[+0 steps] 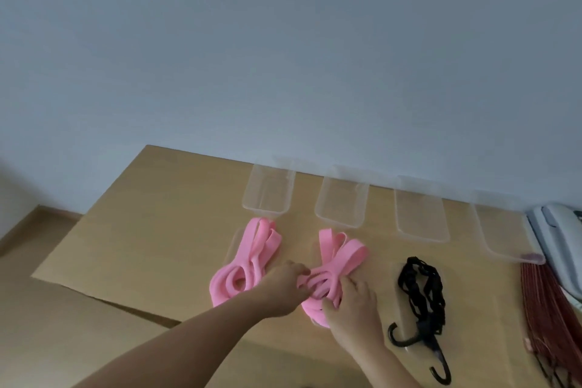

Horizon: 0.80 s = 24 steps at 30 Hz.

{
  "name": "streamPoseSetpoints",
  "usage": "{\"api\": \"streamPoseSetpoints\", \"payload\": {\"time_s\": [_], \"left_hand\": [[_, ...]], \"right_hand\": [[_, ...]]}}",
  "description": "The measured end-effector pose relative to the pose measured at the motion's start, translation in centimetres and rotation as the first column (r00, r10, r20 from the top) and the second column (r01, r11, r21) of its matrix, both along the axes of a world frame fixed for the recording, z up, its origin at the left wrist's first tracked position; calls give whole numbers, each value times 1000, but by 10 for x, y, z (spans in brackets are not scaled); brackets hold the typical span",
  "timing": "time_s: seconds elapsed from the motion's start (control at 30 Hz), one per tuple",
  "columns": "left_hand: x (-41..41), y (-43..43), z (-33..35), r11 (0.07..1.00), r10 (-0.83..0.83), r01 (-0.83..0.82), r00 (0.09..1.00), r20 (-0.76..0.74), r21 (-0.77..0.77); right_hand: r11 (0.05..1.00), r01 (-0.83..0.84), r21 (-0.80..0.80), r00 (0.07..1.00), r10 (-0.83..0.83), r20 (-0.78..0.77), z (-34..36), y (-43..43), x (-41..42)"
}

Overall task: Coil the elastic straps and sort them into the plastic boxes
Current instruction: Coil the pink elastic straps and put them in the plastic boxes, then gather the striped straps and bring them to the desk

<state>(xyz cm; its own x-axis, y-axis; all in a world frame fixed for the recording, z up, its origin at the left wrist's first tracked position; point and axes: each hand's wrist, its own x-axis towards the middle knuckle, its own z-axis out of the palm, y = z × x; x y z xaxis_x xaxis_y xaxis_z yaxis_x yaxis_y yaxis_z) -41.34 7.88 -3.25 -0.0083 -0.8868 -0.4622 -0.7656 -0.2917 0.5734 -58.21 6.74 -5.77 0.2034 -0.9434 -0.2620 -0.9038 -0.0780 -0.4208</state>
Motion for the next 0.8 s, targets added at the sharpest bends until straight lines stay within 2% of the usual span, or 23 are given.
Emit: {"api": "streamPoseSetpoints", "payload": {"time_s": [0.13, 0.23, 0.37, 0.47, 0.63, 0.8], "left_hand": [[25, 7, 23, 995, 71, -69, 997, 15, -74], [55, 19, 47, 976, 141, -129, 988, 57, -173], [108, 67, 73, 939, 275, -263, 961, 23, -223], [157, 126, 93, 884, 395, -378, 919, 6, -273], [235, 259, 118, 742, 632, -588, 774, 42, -323], [277, 416, 119, 528, 839, -775, 538, 75, -348]], "right_hand": [[994, 7, -112, 999, -11, -38, 28, -3, 10], [986, -120, -114, 992, 124, 31, 53, 0, 43], [933, -338, -121, 940, 327, -101, 85, 16, 109], [918, -380, -112, 922, 386, 39, 111, 46, 162], [805, -572, -159, 801, 590, 105, 141, 131, 250], [612, -768, -189, 600, 791, 120, 147, 243, 330]]}}
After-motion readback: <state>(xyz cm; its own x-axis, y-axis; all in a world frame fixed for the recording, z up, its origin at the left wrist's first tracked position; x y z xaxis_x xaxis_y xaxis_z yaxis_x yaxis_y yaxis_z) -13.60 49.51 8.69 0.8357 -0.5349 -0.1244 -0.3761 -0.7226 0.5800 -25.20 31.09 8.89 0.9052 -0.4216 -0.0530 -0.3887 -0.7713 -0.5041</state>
